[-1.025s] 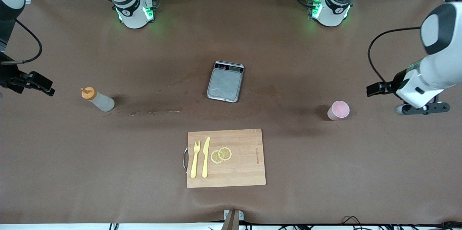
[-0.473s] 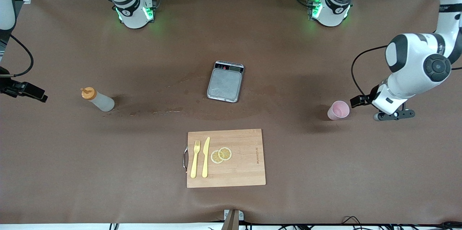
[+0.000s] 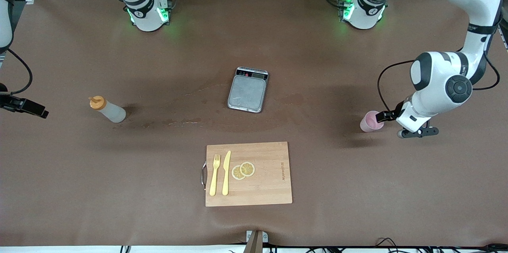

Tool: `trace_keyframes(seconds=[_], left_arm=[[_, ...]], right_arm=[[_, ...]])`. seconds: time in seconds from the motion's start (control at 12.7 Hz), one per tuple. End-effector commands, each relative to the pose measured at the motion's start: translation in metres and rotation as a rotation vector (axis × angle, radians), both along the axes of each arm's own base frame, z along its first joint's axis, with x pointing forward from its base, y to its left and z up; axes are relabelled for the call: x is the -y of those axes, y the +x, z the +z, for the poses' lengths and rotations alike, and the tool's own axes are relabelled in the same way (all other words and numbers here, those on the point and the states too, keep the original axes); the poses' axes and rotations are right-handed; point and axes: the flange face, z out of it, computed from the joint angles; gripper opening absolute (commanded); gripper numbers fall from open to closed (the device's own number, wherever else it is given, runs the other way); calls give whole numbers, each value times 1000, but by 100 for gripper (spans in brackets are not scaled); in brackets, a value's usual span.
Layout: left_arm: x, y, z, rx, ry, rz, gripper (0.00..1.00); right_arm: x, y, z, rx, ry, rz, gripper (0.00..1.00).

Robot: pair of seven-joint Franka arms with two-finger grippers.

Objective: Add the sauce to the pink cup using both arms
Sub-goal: 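Grasp the pink cup with the left gripper while the right gripper reaches the bottle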

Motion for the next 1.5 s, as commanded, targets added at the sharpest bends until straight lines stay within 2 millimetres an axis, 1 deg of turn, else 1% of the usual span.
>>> trace_keyframes(seconds=[0.0, 0.08, 0.24, 0.32, 0.39, 0.55, 0.63, 0.71, 0.79, 0.87, 0.95, 1.03, 1.1, 1.18, 1.26, 1.42], left_arm=[[4, -1, -9, 3, 10, -6, 71], [6, -2, -10, 0, 10, -4, 50], [6, -3, -16, -11, 10, 8, 11], [6, -4, -18, -15, 9, 8, 0], [8, -3, -18, -15, 9, 2, 0], [12, -3, -16, -14, 8, -4, 0], [11, -2, -13, -9, 9, -5, 0], [18, -2, -5, -3, 8, -14, 0], [32, -1, 9, 1, 4, -34, 0], [46, -1, 24, 3, 2, -43, 0], [70, 1, 42, 10, -6, -57, 0], [100, -1, 55, -7, -13, -53, 0], [132, -4, 67, -17, -18, -20, 0], [164, -9, 77, -14, -26, 14, 0], [195, -16, 88, -5, -42, 35, 0], [252, -39, 102, -3, -63, 83, 0]], right_arm=[[9, 6, 0, -1, -3, -9, 100], [9, 5, -1, -1, 12, -22, 100], [25, 5, -12, -8, 56, -55, 100], [28, 5, -17, -7, 103, -77, 100], [42, 4, -25, -7, 158, -120, 100], [63, 8, -54, -31, 238, -188, 100], [68, 10, -72, -55, 255, -202, 100], [77, 9, -78, -60, 260, -214, 100], [78, 9, -80, -64, 259, -223, 100], [80, 9, -86, -75, 258, -229, 100], [84, 9, -96, -91, 258, -236, 100], [97, 8, -110, -104, 262, -256, 100], [108, 10, -132, -119, 268, -257, 100], [122, 6, -145, -130, 280, -264, 100], [126, 5, -152, -136, 298, -275, 100], [138, 1, -170, -163, 326, -311, 100]])
